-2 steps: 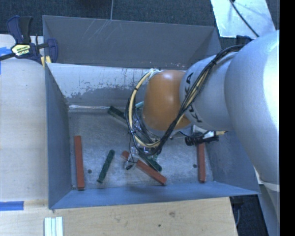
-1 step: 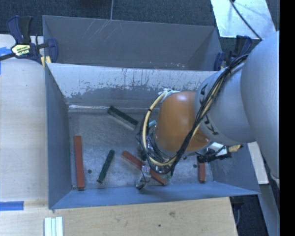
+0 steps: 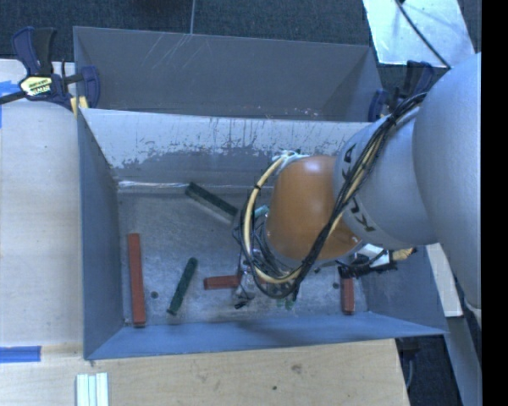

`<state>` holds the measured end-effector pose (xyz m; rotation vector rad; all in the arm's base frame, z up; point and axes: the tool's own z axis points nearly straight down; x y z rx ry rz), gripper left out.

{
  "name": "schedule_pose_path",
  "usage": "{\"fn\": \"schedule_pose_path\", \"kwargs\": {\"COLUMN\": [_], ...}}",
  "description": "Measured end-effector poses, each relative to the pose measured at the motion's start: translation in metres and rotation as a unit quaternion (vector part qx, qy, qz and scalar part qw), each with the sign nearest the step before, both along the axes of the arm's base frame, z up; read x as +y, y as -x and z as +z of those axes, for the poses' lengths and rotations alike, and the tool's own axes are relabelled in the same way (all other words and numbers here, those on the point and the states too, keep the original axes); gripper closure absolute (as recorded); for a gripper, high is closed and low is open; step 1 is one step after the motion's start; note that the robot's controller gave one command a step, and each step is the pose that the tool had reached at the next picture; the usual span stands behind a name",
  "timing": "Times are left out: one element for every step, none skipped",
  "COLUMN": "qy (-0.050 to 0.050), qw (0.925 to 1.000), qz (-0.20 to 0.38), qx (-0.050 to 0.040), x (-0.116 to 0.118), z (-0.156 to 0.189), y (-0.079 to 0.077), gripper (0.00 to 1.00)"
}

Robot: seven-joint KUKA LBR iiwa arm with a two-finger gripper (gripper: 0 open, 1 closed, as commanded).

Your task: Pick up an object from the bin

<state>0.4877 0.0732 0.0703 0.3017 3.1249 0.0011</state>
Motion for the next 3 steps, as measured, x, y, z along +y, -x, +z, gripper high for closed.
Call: {"fn": "schedule_pose_path", "kwargs": {"qy": [0.000, 0.000, 0.000], "qw": [1.0000, 1.0000, 0.9991], "qz": [0.000, 0.000, 0.043], "qx": [0.0004, -0.0008, -0.0048], "x": [0.000, 0.000, 0.002], "z": [0.000, 0.001, 0.161], "y": [0.000, 0.000, -0.020], "gripper": [0.00, 1.00, 1.00]}}
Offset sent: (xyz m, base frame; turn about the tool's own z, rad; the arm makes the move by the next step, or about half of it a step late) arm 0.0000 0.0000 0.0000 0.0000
